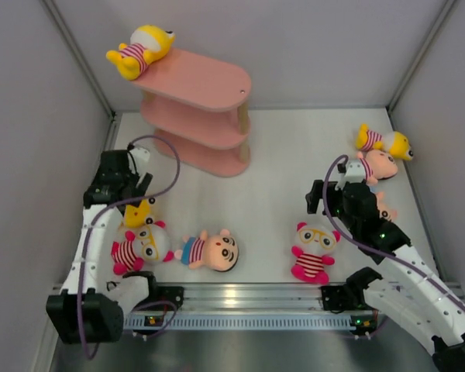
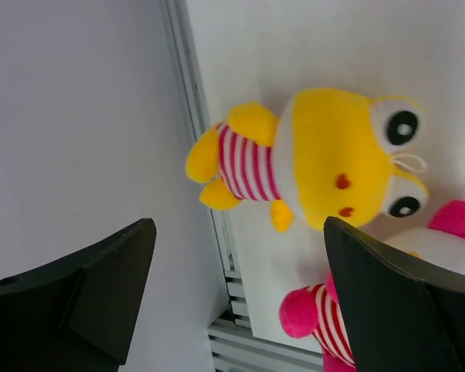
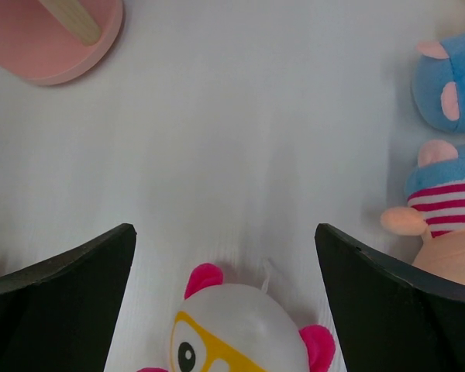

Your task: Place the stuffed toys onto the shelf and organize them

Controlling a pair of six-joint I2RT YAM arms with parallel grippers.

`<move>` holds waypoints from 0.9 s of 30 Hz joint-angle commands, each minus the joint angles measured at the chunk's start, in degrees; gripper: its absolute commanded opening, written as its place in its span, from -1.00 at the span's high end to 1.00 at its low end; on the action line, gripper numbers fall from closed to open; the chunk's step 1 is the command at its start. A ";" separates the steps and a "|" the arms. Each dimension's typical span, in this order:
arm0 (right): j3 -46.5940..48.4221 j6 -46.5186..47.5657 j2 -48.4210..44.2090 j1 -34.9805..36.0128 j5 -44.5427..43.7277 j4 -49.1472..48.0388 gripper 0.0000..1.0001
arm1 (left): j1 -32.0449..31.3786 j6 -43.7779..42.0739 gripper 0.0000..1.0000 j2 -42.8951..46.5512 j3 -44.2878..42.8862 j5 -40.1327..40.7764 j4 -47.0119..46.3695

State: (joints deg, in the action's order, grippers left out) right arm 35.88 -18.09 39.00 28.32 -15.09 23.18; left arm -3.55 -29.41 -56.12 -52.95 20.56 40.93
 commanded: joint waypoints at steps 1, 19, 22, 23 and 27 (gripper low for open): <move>-0.55 0.51 0.19 -0.19 1.73 -2.26 -0.99 | 15.08 -4.08 -0.90 -8.09 -9.68 -11.57 -0.33; -1.16 0.77 3.45 -0.28 3.93 -3.93 -0.99 | 30.62 -13.13 -0.65 -33.52 -13.05 -31.98 0.65; -0.90 0.77 3.80 -0.28 4.28 -3.76 -0.99 | 30.62 -13.39 -0.48 -38.27 -13.50 -32.60 0.73; -0.81 0.86 3.62 -0.28 4.28 -3.67 -0.99 | 30.62 -13.39 -0.37 -39.32 -13.41 -33.21 0.65; -0.63 1.21 2.48 -0.28 4.90 -3.32 -0.99 | 30.54 -13.04 0.85 -40.74 -11.57 -35.84 1.26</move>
State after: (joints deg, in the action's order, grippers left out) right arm 34.13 -17.76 42.74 28.32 -11.16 21.87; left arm 27.00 -41.52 -95.50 -65.80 -10.72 40.80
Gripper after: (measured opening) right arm 0.993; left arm 0.218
